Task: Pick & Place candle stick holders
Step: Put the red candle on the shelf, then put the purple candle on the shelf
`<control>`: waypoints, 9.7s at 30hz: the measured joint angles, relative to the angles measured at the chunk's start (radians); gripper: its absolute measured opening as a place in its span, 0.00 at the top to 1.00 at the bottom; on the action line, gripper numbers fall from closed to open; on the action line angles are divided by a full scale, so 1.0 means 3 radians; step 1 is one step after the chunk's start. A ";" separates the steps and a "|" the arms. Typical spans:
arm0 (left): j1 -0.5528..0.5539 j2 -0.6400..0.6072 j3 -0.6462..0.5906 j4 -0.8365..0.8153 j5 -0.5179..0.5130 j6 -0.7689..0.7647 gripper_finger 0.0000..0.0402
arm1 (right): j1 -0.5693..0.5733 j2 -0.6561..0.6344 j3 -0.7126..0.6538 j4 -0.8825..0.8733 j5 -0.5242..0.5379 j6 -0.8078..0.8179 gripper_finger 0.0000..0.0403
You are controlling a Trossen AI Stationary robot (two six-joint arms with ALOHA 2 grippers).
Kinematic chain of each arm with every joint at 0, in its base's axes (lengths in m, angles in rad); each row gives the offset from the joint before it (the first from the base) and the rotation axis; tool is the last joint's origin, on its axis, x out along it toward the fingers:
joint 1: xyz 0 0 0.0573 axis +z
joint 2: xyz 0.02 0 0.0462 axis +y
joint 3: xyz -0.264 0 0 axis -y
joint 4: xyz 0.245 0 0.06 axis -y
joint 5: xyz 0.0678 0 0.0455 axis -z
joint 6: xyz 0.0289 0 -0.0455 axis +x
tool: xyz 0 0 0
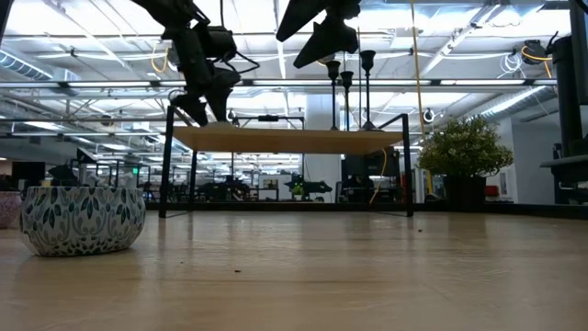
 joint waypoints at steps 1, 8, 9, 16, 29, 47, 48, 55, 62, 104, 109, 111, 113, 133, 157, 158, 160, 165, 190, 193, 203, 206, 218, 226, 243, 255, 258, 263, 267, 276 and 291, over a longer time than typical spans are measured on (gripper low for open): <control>0.0000 0.0000 0.0028 -0.0025 -0.0032 0.0005 0.35 | 0.0000 0.0000 0.0000 0.0000 0.0000 0.0000 0.27; -0.0023 0.0000 0.0469 -0.0278 -0.0243 0.0075 0.34 | 0.0000 0.0001 0.0000 -0.0001 -0.0009 -0.0001 0.27; -0.0041 0.0000 0.0540 -0.0317 -0.0245 0.0054 0.34 | -0.0001 0.0001 0.0000 -0.0001 -0.0009 -0.0001 0.27; -0.0403 -0.0005 0.0796 -0.0412 -0.0197 -0.0034 0.34 | 0.0000 0.0001 0.0000 -0.0134 -0.0008 -0.0040 0.27; -0.1498 -0.0413 0.0815 -0.1441 0.0073 -0.0887 0.34 | 0.0057 0.0001 0.0000 -0.1115 -0.0003 -0.0256 0.27; -0.3028 -0.0561 0.0162 -0.1851 -0.0759 -0.2819 0.34 | 0.0476 -0.0960 -0.1425 -0.0216 -0.0008 0.0145 0.27; -0.3058 -0.0587 0.0013 -0.1848 -0.0675 -0.2884 0.34 | 0.0491 -0.1043 -0.1517 -0.0155 -0.0009 0.0211 0.27; -0.3210 -0.0838 -0.1065 -0.1823 -0.0256 -0.3403 0.34 | 0.0566 -0.1507 -0.2067 0.0300 -0.0008 0.0560 0.27; -0.3243 -0.1205 -0.1886 -0.1564 -0.0080 -0.3550 0.34 | 0.0567 -0.1648 -0.2296 0.0576 -0.0008 0.0673 0.27; -0.3304 -0.1456 -0.2531 -0.0687 0.0551 -0.4781 0.53 | 0.0523 -0.1647 -0.2296 0.0700 -0.0004 0.0749 0.27; -0.3397 -0.1456 -0.2531 -0.0687 0.0502 -0.4896 0.48 | 0.0523 -0.1647 -0.2296 0.0700 -0.0006 0.0737 0.27; -0.3435 -0.1456 -0.2531 -0.0687 0.0450 -0.4943 0.43 | 0.0523 -0.1647 -0.2296 0.0700 -0.0006 0.0732 0.27; -0.3468 -0.1456 -0.2531 -0.0688 0.0370 -0.5028 0.38 | 0.0523 -0.1647 -0.2296 0.0700 -0.0007 0.0731 0.27; -0.3633 -0.1456 -0.2531 -0.0367 0.0109 -0.5828 0.10 | 0.0523 -0.1647 -0.2295 0.0700 -0.0010 0.0724 0.27; -0.3663 -0.1456 -0.2531 -0.0401 0.0443 -0.6283 0.02 | 0.0524 -0.1645 -0.2294 0.0671 -0.0184 0.0665 0.27; -0.3680 -0.1456 -0.2531 -0.0395 0.0401 -0.6338 0.02 | 0.0524 -0.1647 -0.2294 0.0665 -0.0186 0.0660 0.27; -0.3719 -0.1455 -0.2531 -0.0388 0.0233 -0.6429 0.02 | 0.0524 -0.1645 -0.2294 0.0667 -0.0186 0.0657 0.27; -0.3805 -0.1361 -0.2531 -0.0365 -0.0436 -0.6611 0.02 | 0.0524 -0.1645 -0.2294 0.0666 -0.0186 0.0646 0.27; -0.3894 -0.0858 -0.2901 -0.0231 0.0010 -0.6463 0.02 | 0.0524 -0.1645 -0.2294 0.0645 -0.0272 0.0659 0.27; -0.3895 -0.0868 -0.3006 0.0002 0.0048 -0.6475 0.02 | 0.0524 -0.1645 -0.2294 0.0646 -0.0272 0.0683 0.27; -0.3896 -0.0865 -0.3020 0.0162 -0.0062 -0.6350 0.02 | 0.0524 -0.1645 -0.2294 0.0647 -0.0272 0.0746 0.27; -0.3896 -0.0865 -0.3020 0.0160 -0.0051 -0.6359 0.02 | 0.0524 -0.1645 -0.2294 0.0648 -0.0272 0.0748 0.27; -0.3896 -0.0862 -0.3025 0.0228 -0.0002 -0.6477 0.02 | 0.0524 -0.1645 -0.2294 0.0648 -0.0272 0.0748 0.27; -0.3897 -0.0862 -0.3025 0.0355 -0.0043 -0.6473 0.02 | 0.0524 -0.1645 -0.2294 0.0649 -0.0272 0.0748 0.27; -0.3899 -0.0857 -0.3027 0.0500 -0.0236 -0.6545 0.18 | 0.0524 -0.1645 -0.2294 0.0647 -0.0273 0.0749 0.27; -0.3896 -0.0856 -0.3027 0.0514 -0.0337 -0.6630 0.21 | 0.0524 -0.1645 -0.2294 0.0648 -0.0273 0.0749 0.27; -0.3896 -0.0856 -0.3029 0.0536 -0.0345 -0.6633 0.21 | 0.0524 -0.1645 -0.2294 0.0648 -0.0275 0.0749 0.27; -0.3895 -0.0856 -0.3021 0.0659 -0.0373 -0.6578 0.26 | 0.0524 -0.1645 -0.2294 0.0648 -0.0273 0.0749 0.27; -0.3879 -0.0853 -0.2917 0.0721 -0.0384 -0.6493 0.24 | 0.0524 -0.1645 -0.2294 0.0649 -0.0275 0.0748 0.27; -0.3693 -0.0853 -0.2613 0.0687 -0.0486 -0.6074 0.26 | 0.0524 -0.1645 -0.2294 0.0648 -0.0275 0.0740 0.27; -0.2933 -0.0857 -0.1311 0.0581 -0.0961 -0.4386 0.26 | 0.0524 -0.1645 -0.2294 0.0648 -0.0275 0.0710 0.27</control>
